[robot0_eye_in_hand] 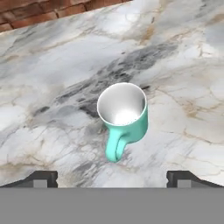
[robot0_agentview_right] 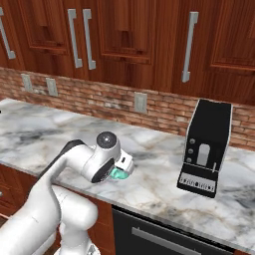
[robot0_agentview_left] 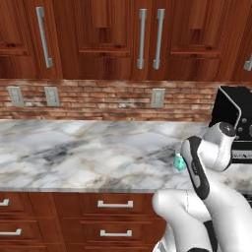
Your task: Clear the mugs and bowl far away from the sink.
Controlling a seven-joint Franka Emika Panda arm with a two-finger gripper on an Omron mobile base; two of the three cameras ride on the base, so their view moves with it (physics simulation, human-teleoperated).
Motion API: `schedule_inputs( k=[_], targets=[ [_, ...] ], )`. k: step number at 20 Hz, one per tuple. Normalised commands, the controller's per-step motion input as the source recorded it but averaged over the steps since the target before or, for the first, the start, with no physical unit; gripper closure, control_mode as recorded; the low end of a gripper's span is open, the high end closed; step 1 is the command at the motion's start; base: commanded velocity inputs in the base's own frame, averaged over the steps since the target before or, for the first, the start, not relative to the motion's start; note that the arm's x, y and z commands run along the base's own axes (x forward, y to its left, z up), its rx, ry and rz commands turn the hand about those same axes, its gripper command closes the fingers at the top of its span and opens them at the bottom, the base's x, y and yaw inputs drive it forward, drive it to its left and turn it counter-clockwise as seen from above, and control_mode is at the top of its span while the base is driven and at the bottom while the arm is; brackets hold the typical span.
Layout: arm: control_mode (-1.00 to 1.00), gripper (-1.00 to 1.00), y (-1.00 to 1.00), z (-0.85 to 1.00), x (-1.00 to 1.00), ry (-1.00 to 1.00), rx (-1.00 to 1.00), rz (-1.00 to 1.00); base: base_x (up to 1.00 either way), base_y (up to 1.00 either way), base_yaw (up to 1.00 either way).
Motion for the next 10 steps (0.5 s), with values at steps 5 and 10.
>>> schedule_inputs(
  k=[5, 10],
  targets=[
    [-1.0, -1.0, 0.0, 0.86, -0.8, -0.24, 0.0, -0.02, 0.0, 0.0, 0.0],
    [-1.0, -1.0, 0.0, 0.96, -0.94, -0.1, -0.01, 0.0, 0.0, 0.0, 0.0]
  ],
)
